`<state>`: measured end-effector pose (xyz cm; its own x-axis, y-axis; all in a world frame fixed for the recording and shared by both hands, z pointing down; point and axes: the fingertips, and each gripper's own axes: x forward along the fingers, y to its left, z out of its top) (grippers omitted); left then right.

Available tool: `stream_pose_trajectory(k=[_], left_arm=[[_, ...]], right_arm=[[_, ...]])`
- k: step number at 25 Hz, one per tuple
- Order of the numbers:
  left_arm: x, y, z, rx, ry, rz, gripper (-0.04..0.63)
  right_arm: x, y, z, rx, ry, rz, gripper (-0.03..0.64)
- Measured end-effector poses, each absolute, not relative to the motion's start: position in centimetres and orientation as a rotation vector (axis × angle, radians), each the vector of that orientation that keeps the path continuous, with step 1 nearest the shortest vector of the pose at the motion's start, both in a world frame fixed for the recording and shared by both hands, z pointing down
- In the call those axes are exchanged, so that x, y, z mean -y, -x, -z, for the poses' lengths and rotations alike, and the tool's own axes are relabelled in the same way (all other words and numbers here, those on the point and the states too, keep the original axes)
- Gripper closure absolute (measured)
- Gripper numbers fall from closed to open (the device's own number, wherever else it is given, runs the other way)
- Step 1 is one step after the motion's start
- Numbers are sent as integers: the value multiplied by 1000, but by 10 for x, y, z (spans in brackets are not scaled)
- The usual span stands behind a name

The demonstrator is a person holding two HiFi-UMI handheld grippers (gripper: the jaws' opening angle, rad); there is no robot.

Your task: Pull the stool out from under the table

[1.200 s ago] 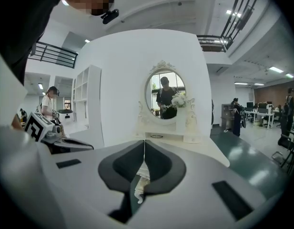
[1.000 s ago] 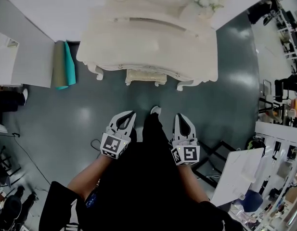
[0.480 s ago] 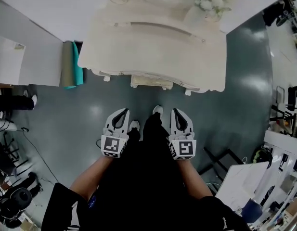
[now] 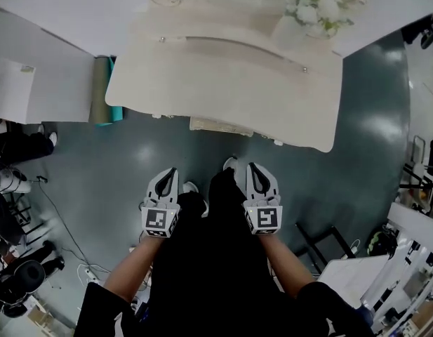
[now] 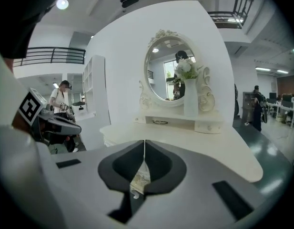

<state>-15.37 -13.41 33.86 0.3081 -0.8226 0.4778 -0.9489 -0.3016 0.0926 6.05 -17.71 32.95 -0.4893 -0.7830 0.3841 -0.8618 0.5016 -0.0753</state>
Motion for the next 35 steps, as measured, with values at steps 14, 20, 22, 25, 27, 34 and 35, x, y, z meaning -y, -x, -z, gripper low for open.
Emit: stream_pose_trajectory(k=[14, 20, 22, 25, 27, 34, 35], left_arm=[[165, 173, -470, 1603, -2175, -405, 581], [185, 163, -523, 1569, -2213, -406, 581], [191, 163, -541, 1571, -2226, -418, 581], [193, 167, -567, 1593, -2220, -446, 581], [192, 172, -589, 1586, -2220, -499, 581], [192, 192, -653, 1554, -2155, -576, 580], [193, 196, -661, 1558, -2141, -575, 580]], right_arm=[[201, -57, -437, 2394, -1418, -285, 598], [209, -71, -497, 2380, -1451, -256, 598], [214, -77, -518, 2376, -1489, -280, 597], [217, -82, -550, 2372, -1481, -298, 598], [217, -82, -574, 2365, -1464, -309, 597], [221, -90, -632, 2311, -1435, -335, 597], [223, -90, -641, 2305, -1432, -337, 597]])
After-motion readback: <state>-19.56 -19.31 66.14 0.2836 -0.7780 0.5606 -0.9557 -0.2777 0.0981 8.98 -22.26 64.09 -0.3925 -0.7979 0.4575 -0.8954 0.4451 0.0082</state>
